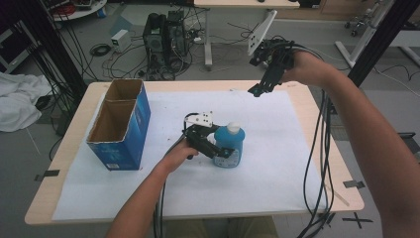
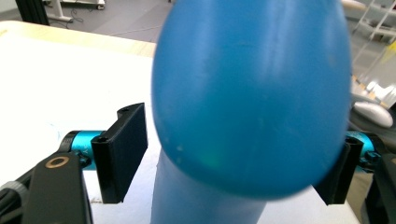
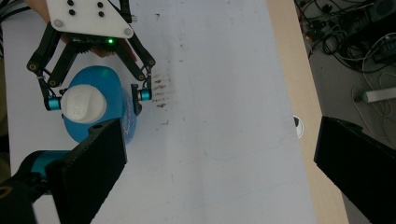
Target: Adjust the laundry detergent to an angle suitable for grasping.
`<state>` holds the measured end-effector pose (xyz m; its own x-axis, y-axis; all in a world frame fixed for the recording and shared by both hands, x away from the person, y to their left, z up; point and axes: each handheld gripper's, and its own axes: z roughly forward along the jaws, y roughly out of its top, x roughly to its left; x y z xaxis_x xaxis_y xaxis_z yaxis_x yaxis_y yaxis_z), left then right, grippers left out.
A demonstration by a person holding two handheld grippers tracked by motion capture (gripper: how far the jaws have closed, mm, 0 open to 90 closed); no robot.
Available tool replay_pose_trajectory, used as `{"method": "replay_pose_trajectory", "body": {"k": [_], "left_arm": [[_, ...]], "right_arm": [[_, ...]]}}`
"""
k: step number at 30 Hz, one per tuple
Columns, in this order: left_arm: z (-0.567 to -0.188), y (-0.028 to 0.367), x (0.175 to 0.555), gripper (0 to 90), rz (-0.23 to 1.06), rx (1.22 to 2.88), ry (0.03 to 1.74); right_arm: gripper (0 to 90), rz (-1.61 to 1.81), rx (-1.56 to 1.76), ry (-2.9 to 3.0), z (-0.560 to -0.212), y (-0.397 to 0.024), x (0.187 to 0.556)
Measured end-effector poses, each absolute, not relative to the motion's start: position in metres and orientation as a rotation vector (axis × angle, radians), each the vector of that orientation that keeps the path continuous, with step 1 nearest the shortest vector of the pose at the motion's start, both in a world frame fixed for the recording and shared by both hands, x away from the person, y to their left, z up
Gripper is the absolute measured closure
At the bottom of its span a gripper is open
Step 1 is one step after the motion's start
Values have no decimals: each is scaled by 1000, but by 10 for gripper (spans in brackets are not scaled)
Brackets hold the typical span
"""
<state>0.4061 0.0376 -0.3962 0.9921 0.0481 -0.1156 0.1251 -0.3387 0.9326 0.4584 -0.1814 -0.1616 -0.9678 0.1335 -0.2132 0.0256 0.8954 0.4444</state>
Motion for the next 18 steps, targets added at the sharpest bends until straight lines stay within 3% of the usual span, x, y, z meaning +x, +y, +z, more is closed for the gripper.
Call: {"method": "replay_pose_trajectory", "body": {"k": [15,16,18], "left_arm": [[-391,40,402,225,-75,1889,96],[-390,41,402,215,-78,1889,89],[-390,41,401,101,-71,1893,97]], "right_arm": [[14,645,123,2818,-159,-178,455],[14,647,120,2816,-159,-178,455],[14,643,127,2818,-159,-178,454]]}}
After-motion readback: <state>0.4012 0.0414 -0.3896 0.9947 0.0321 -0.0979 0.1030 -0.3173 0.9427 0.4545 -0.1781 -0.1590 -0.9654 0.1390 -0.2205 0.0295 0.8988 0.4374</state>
